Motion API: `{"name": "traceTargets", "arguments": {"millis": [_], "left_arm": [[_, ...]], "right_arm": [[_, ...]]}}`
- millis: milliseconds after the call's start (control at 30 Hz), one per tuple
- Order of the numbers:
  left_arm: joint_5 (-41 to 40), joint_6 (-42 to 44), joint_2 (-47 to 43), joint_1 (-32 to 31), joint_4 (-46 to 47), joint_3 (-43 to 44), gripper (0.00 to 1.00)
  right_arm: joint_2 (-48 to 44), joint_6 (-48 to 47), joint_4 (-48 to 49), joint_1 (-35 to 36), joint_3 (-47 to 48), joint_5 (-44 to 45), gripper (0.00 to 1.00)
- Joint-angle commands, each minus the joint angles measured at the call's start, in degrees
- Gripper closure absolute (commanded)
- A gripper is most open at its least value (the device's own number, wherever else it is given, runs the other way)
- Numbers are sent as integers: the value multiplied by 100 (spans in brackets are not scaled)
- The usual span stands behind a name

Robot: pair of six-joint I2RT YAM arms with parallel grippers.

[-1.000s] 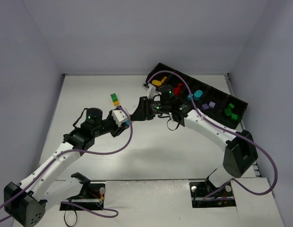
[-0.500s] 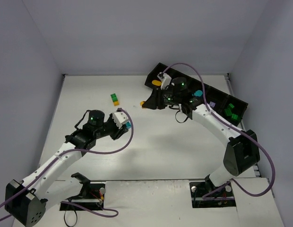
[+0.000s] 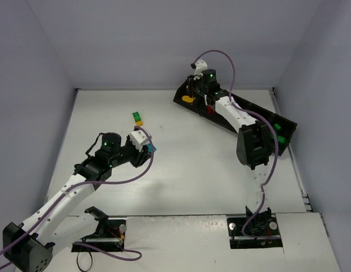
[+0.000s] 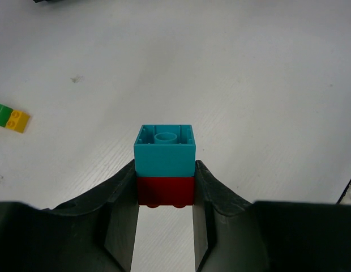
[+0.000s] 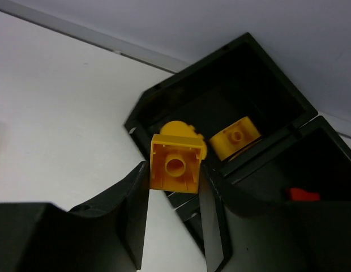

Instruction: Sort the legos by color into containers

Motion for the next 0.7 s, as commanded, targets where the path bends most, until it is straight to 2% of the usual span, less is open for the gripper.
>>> {"name": "traceTargets", "arguments": {"millis": [0,100,233,300,433,467,533,567,667], "left_arm": [[42,-234,-116,-1,138,312,100],[69,-243,-90,-1,15,382,100],[104,-252,-90,-1,-126,417,100],[113,-252,-116,-1,-143,391,100],[113,-243,-125,-1,-143,347,100],[121,-243,-108,-1,-143,347,100],[148,-243,-90,7,-135,356,100],[148,-235,-73,-1,-134,364,100],[157,-165,-64,-1,-108,373,100]], "right_arm": [[392,-552,365,-107,794,424,97],[885,-790,593,-116,1155,424,96],[1316,-887,979,-151,1393,363,88],[1387,-931,1121,-160,1393,248,80],[1431,-975,1323,-168,1410,134,75],[1440,-975,1324,-160,1402,143,65],[1387,-975,1324,-160,1332,195,54],[1335,-975,1332,-168,1279,204,46],[993,-887,1332,-177,928,126,36]]}}
